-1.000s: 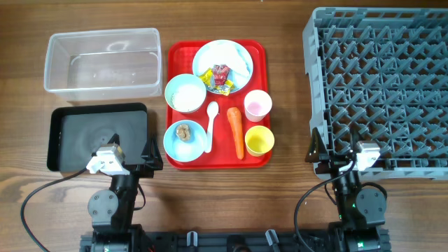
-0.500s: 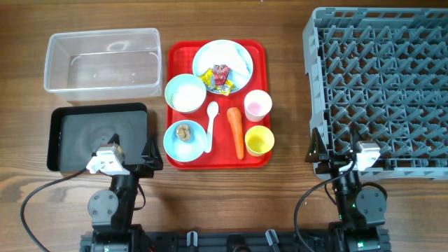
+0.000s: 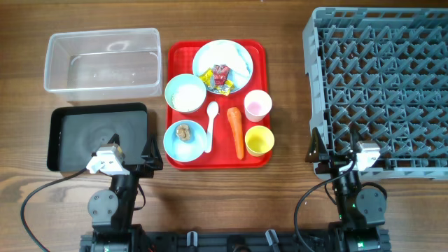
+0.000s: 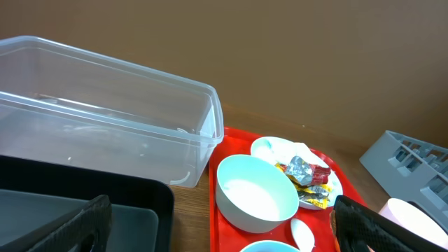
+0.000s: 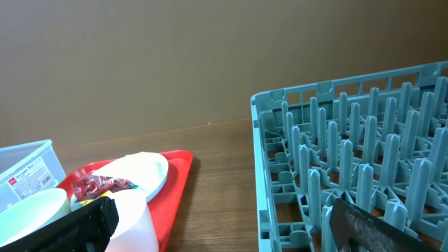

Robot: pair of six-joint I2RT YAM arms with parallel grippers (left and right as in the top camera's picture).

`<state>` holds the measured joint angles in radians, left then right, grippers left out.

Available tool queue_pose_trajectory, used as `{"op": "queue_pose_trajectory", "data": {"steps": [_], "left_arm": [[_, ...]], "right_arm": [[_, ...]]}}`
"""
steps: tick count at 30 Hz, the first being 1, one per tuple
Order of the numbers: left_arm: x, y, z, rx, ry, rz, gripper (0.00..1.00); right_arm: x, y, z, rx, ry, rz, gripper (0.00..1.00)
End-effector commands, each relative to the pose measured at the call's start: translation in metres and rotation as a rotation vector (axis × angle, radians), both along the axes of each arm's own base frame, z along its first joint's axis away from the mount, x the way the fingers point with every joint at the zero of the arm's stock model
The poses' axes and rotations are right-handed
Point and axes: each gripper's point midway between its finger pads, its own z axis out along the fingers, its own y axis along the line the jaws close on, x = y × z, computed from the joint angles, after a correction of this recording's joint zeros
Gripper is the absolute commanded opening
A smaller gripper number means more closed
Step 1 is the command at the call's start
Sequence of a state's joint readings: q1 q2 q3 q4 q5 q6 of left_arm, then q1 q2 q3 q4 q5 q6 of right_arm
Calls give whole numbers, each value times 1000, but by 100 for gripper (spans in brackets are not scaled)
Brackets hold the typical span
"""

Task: Sort waste into correct bins and load items into the dishwasher rack

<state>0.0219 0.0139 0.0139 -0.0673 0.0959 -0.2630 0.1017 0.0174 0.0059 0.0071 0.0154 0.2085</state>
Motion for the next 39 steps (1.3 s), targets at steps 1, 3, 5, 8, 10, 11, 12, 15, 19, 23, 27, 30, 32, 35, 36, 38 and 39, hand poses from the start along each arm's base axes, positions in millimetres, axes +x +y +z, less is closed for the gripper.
{"op": "queue_pose_trajectory", "data": {"steps": [1,3,5,8,10,11,12,15,19,23,27,30,32,35,36,38,39], "left_arm": [[0,1,-2,24,-1,-1,100],[0,1,-2,24,-1,-1,100],[0,1,-2,24,-1,-1,100],[0,1,-2,24,-1,-1,100],[0,1,-2,24,-1,-1,100],[0,1,-2,24,-1,-1,100],[0,1,-2,24,-1,-1,100],[0,1,-2,24,-1,-1,100],[0,1,-2,24,-1,-1,100],[0,1,-2,24,-1,-1,100],[0,1,-2,24,-1,-1,100],[0,1,-2,24,-1,-1,100],[0,1,-2,24,-1,-1,100],[0,1,-2,24,-1,-1,100],[0,1,-2,24,-1,-1,100],[0,1,-2,24,-1,-1,100],[0,1,-2,24,-1,-1,100]], "right_arm": [[0,2,1,4,-4,13,100],[0,2,1,4,-4,13,100],[0,2,1,5,-4,13,100],[0,2,1,5,-4,13,100],[0,2,1,4,-4,13,100],[0,2,1,4,-4,13,100],[0,2,1,5,-4,13,100],[0,2,1,4,-4,13,100],[0,2,1,4,-4,13,100],[0,2,1,4,-4,13,100],[0,2,1,4,-4,13,100],[0,-5,2,2,-9,-33,100],[0,-5,2,2,-9,-33,100],[0,-5,2,2,-9,-33,100],[0,-5,2,2,-9,-33,100],[0,-5,2,2,-9,-33,100],[0,-5,2,2,-9,-33,100]]}}
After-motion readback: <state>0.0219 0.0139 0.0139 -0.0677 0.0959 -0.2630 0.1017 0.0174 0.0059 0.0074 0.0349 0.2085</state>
